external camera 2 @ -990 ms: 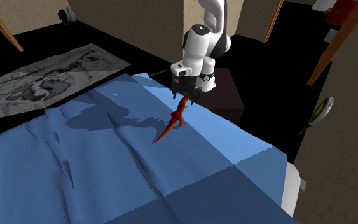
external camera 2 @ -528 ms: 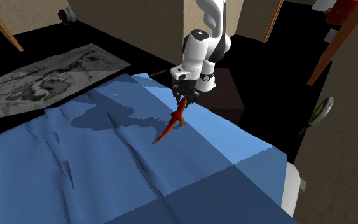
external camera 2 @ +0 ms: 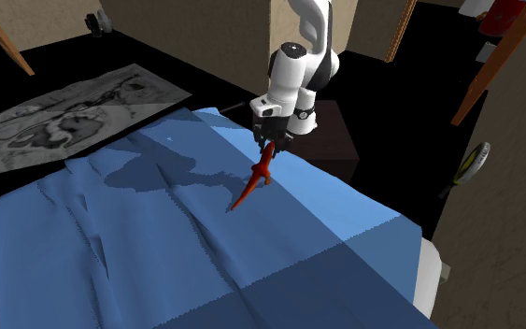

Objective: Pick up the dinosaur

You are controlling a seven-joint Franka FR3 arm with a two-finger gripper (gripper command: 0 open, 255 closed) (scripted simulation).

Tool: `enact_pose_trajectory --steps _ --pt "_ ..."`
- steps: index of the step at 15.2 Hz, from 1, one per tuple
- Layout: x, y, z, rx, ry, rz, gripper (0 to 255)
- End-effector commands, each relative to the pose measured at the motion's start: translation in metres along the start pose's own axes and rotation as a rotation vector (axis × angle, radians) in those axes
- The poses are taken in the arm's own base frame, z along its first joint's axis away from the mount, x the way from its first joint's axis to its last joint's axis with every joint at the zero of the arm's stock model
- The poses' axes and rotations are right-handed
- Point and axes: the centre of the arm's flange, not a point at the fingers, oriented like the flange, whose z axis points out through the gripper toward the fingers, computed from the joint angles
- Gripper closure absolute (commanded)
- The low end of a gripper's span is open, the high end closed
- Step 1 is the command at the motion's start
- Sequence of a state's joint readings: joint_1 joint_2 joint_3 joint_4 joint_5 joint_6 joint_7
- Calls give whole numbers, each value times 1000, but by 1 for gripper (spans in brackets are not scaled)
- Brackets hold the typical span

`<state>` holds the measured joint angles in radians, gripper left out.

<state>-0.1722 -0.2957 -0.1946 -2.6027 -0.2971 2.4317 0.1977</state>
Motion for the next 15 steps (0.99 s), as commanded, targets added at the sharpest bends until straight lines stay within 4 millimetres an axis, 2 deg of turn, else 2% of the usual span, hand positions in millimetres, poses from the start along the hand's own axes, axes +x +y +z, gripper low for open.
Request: enact_pose_trajectory --steps 1,14,15 --pt "1 1 -8 0 -1 0 255" --pt "11 10 -75 0 -1 0 255" --pt "11 10 -76 0 -1 0 255"
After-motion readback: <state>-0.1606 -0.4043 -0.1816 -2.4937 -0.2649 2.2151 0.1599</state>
